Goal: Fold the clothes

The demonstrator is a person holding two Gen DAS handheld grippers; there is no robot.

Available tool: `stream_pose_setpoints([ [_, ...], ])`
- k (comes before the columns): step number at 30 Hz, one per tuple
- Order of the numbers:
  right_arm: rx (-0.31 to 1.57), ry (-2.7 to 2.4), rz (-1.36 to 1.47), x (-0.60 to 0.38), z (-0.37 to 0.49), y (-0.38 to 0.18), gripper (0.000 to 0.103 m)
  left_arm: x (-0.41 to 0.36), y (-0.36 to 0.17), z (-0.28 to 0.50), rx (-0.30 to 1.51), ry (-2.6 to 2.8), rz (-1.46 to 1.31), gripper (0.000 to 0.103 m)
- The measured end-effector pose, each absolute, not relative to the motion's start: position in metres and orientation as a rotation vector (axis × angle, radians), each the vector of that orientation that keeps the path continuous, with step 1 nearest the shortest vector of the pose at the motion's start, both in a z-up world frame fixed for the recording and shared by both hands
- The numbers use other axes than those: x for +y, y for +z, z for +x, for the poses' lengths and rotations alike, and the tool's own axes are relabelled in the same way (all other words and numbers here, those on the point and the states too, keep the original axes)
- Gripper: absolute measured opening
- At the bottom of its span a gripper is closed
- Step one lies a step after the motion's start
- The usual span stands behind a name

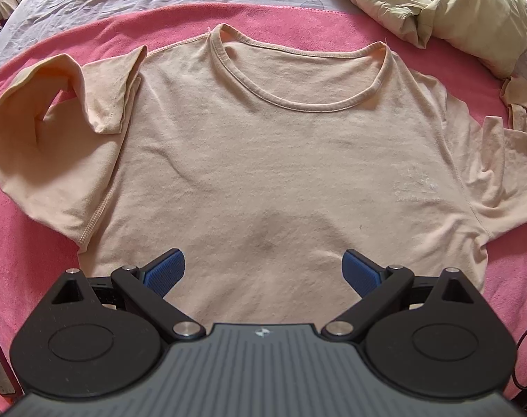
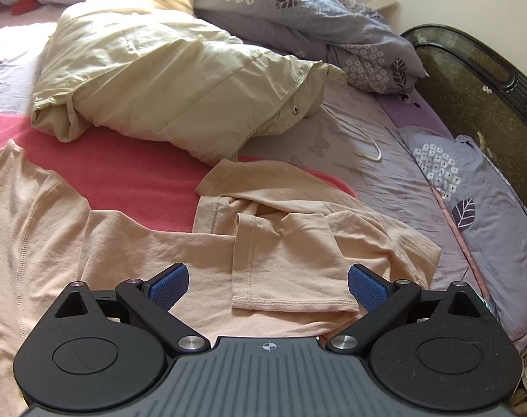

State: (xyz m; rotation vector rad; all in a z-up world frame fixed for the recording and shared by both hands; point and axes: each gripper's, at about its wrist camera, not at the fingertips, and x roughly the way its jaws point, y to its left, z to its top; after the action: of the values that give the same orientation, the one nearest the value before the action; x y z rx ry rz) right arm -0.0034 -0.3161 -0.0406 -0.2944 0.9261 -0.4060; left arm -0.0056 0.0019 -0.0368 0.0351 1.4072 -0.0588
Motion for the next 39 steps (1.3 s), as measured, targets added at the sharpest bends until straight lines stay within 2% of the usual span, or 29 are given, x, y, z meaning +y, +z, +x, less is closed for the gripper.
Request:
stream_pose_setpoints([
  [10, 0.964, -0.448, -0.296, -0.334, 0.008, -0.057, 0.088, 0.002, -0.042, -0.006, 1.419, -0.056, 0.032, 0.098],
  [12, 0.973, -0.445, -0.29, -0.336, 0.009, -0.059, 0.075, 0.001, -0.043, -0.005, 1.421, -0.057, 0.033, 0.098],
  [14, 0.99, -0.444, -0.291, -0.338, 0.011, -0.063, 0.07, 0.001, -0.044, -0.005, 1.422, -0.059, 0.034, 0.098],
  [20, 1.08, -0.407, -0.247, -0.354, 0.014, -0.096, 0.069, -0.001, -0.046, -0.007, 1.429, -0.063, 0.041, 0.098],
  [22, 1.059, -0.441, -0.218, -0.36, 0.012, -0.088, 0.037, -0.001, -0.046, -0.008, 1.43, -0.066, 0.042, 0.098],
  [23, 1.05, -0.461, -0.209, -0.363, 0.012, -0.083, 0.017, -0.001, -0.047, -0.009, 1.43, -0.066, 0.043, 0.098],
  [25, 1.026, -0.505, -0.201, -0.37, 0.009, -0.074, 0.015, -0.001, -0.048, -0.009, 1.433, -0.063, 0.044, 0.098],
  [26, 1.004, -0.53, -0.209, -0.375, 0.006, -0.068, 0.008, 0.0, -0.048, -0.009, 1.435, -0.062, 0.044, 0.098],
  [27, 0.978, -0.564, -0.214, -0.38, 0.003, -0.062, 0.006, 0.0, -0.048, -0.008, 1.434, -0.061, 0.044, 0.098],
  [31, 0.872, -0.704, -0.228, -0.404, -0.018, -0.034, 0.006, 0.003, -0.049, -0.009, 1.431, -0.054, 0.046, 0.098],
  [34, 0.847, -0.527, -0.258, -0.4, -0.031, -0.028, 0.012, 0.006, -0.051, -0.009, 1.433, -0.043, 0.045, 0.098],
  [36, 0.859, -0.383, -0.399, -0.373, -0.034, -0.037, 0.03, 0.008, -0.054, -0.009, 1.436, -0.031, 0.051, 0.098],
  [39, 0.894, -0.222, -0.603, -0.329, -0.031, -0.062, 0.045, 0.01, -0.056, -0.009, 1.441, -0.016, 0.059, 0.098],
])
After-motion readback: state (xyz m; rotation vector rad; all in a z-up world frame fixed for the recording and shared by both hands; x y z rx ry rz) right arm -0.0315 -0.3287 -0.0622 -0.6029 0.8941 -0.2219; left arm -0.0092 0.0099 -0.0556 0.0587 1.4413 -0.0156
